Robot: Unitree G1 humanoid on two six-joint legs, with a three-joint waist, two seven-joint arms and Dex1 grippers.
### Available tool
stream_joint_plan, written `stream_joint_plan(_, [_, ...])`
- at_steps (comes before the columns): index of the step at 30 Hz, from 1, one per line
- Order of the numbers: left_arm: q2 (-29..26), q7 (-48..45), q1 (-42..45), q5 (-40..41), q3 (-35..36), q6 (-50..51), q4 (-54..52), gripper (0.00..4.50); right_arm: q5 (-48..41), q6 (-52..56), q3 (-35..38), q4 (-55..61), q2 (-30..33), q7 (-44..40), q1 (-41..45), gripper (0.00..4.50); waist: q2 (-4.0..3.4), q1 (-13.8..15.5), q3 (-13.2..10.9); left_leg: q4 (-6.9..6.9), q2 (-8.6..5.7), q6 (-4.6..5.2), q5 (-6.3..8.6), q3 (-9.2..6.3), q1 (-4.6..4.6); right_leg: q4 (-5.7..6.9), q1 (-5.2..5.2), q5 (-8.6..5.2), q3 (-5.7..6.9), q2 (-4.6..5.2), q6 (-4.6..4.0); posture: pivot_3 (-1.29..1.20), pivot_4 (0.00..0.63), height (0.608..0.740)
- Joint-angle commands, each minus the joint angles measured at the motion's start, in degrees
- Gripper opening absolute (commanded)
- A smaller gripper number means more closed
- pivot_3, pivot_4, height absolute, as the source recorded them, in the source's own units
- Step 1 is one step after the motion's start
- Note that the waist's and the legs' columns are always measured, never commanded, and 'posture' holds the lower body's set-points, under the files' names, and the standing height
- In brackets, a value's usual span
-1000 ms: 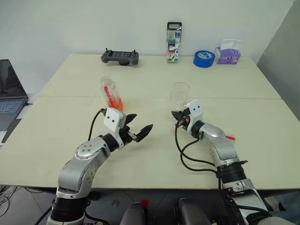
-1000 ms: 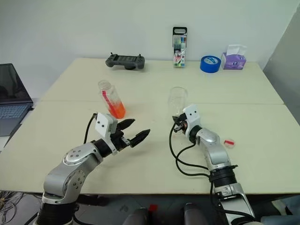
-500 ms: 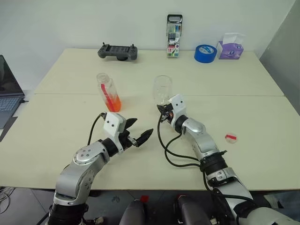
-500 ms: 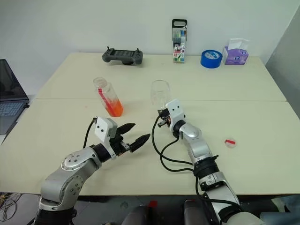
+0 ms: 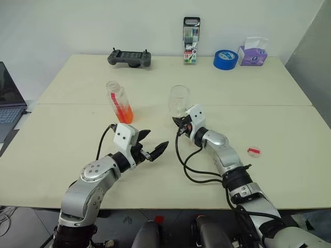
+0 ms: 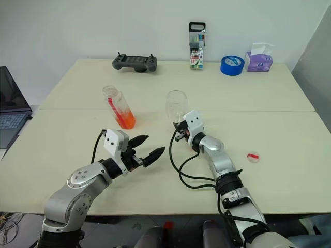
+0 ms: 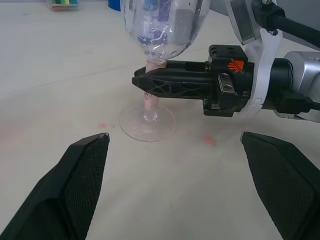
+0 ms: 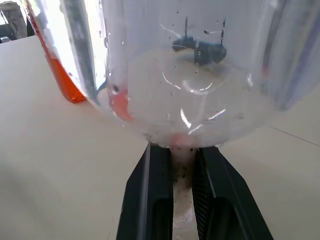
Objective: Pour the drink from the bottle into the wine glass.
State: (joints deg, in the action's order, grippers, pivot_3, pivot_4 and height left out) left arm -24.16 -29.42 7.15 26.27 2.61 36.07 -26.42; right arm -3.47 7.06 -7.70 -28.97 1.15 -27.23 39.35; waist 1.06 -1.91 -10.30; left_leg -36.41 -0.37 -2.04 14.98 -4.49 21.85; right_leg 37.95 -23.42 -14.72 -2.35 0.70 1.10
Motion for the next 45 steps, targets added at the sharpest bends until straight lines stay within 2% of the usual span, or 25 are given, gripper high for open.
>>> stream_joint_plan(1, [-0.2, 0.2, 1.3, -0.1, 0.1, -0.8, -0.6, 4.5, 0.9, 0.1, -1.3, -0.5, 0.3, -0.9, -0.7, 1.52, 0.0, 0.0, 0.0, -0.01, 0.0, 0.0, 0.0, -0.02, 0.02, 0.0, 0.0, 0.0, 0.0, 0.0, 0.0, 0.0, 0.15, 0.74])
stream_joint_plan(9, [0.1, 0.7, 1.9, -0.3, 0.5, -1.5, 0.6, 4.5, 0.8, 0.5, -1.5, -0.2, 1.2, -1.2, -0.3, 4.31, 0.0, 0.0, 0.0, -0.02, -0.01, -0.01, -0.01, 0.02, 0.03, 0.01, -0.02, 0.0, 0.01, 0.0, 0.0, 0.0, 0.15, 0.74])
stream_joint_plan(10, [0.1, 0.8, 2.0, -0.3, 0.5, -1.6, 0.8, 4.5, 0.7, 0.8, -1.5, 0.4, 1.3, -1.4, -0.4, 4.46, 0.0, 0.0, 0.0, -0.02, -0.01, -0.01, -0.01, 0.01, 0.03, 0.01, -0.02, 0.0, 0.01, 0.0, 0.0, 0.0, 0.15, 0.74])
stream_joint_plan(14, [0.5, 1.7, 2.2, -0.9, 0.7, -2.3, 1.1, 4.5, 0.2, 3.1, -1.9, 4.4, 2.3, -2.6, -1.7, 4.46, 0.0, 0.0, 0.0, -0.03, -0.01, -0.01, -0.01, 0.01, 0.03, 0.02, -0.02, 0.0, 0.01, 0.0, 0.0, 0.0, 0.15, 0.74])
stream_joint_plan(19, [2.5, 7.2, 3.3, -5.1, 3.1, -7.3, 4.3, 4.5, -0.8, 13.3, -2.5, 21.3, 8.5, -5.7, -7.6, 4.46, 0.0, 0.3, 0.0, -0.09, -0.03, -0.02, -0.01, -0.06, 0.08, 0.01, 0.0, 0.0, 0.01, 0.04, 0.01, 0.0, 0.15, 0.74])
stream_joint_plan(23, [2.8, 9.3, 2.4, -7.8, 5.1, -11.5, 6.8, 4.5, -3.3, 21.3, -1.1, 39.1, 17.0, -9.8, -13.6, 4.46, 0.0, 0.3, 0.0, -0.23, -0.05, -0.02, 0.0, -0.1, 0.17, 0.01, 0.0, 0.0, 0.03, 0.07, 0.02, 0.0, 0.15, 0.74])
stream_joint_plan(28, [4.4, 15.7, 4.1, -13.2, 7.1, -17.6, 12.3, 4.5, -12.4, 36.9, 6.9, 57.3, 31.7, -16.3, -15.9, 4.46, 0.06, 0.4, -0.1, -0.45, -0.08, 0.0, 0.01, -0.09, 0.19, 0.01, 0.06, -0.09, 0.08, 0.08, 0.18, 0.0, 0.15, 0.74])
stream_joint_plan(30, [5.1, 16.9, 5.2, -13.8, 7.7, -19.0, 14.0, 4.5, -17.1, 42.3, 10.5, 60.1, 34.9, -17.4, -12.8, 4.46, 0.14, 0.3, -0.1, -0.52, -0.08, 0.01, 0.01, -0.08, 0.17, -0.02, 0.13, -0.13, 0.12, 0.06, 0.32, 0.0, 0.15, 0.74])
stream_joint_plan(35, [6.1, 19.4, 8.6, -14.2, 9.5, -21.4, 17.7, 4.5, -28.1, 52.4, 17.0, 59.1, 37.6, -17.6, 1.3, 4.46, 0.19, 0.1, -0.2, -0.58, -0.05, 0.14, -0.07, 0.05, 0.07, 0.02, 0.2, 0.06, 0.14, -0.07, 0.39, 0.0, 0.15, 0.74])
stream_joint_plan(40, [5.3, 18.8, 12.1, -13.4, 10.5, -21.2, 21.2, 4.5, -33.5, 61.4, 15.4, 53.2, 35.0, -14.6, 19.4, 4.46, 0.17, 0.2, -0.2, -0.56, 0.0, 0.14, -0.08, 0.06, 0.11, 0.04, 0.15, 0.14, 0.16, -0.11, 0.24, 0.0, 0.15, 0.74])
stream_joint_plan(45, [4.7, 18.3, 15.7, -12.9, 11.0, -21.0, 24.3, 4.5, -33.5, 62.8, 12.3, 45.4, 33.1, -12.9, 28.5, 4.46, 0.22, 0.3, -0.2, -0.51, -0.08, 0.13, -0.05, -0.03, 0.25, -0.01, 0.09, 0.23, 0.18, 0.07, 0.09, 0.0, 0.15, 0.74])
